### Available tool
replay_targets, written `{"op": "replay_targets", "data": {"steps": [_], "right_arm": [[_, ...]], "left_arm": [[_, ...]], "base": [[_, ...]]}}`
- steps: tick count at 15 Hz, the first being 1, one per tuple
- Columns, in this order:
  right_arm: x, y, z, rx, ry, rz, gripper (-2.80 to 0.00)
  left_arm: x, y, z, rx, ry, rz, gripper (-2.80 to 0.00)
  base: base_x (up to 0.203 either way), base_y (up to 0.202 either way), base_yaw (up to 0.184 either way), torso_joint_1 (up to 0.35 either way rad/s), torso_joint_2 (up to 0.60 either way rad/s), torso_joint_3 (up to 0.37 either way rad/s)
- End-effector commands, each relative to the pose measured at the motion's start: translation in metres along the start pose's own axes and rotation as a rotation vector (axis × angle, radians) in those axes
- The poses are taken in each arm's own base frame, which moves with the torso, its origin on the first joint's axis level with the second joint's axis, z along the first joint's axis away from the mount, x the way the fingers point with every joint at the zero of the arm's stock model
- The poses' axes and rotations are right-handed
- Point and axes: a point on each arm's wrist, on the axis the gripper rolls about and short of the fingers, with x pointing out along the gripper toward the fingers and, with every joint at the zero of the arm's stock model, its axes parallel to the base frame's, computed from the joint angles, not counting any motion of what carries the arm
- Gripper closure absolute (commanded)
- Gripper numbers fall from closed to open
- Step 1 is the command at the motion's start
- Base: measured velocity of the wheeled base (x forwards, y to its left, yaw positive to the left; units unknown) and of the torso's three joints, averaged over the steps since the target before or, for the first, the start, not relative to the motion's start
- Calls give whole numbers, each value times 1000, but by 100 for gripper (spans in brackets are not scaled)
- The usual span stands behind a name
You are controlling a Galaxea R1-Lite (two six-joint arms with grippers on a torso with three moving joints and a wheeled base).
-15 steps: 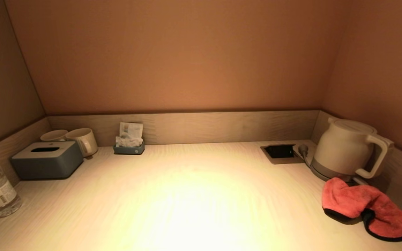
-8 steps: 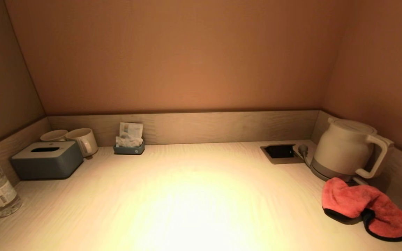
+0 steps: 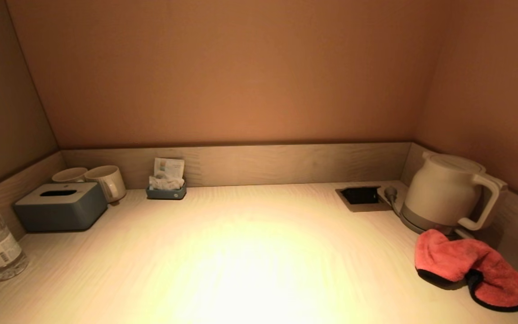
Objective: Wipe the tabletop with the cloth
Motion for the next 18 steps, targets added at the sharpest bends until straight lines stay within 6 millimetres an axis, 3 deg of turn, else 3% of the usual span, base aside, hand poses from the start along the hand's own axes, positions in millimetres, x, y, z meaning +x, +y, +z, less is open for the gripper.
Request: {"op": "replay_targets", "data": {"steps": [1, 18], "right_arm": [[0, 0, -1, 1, 10, 1, 0], [0, 0, -1, 2, 9, 1, 0]], "left_arm": [[0, 0, 0, 1, 1, -1, 0], [0, 0, 0, 0, -1, -1, 0]], "base": [[0, 0, 0, 0, 0, 0], [0, 0, 0, 0, 0, 0]]}}
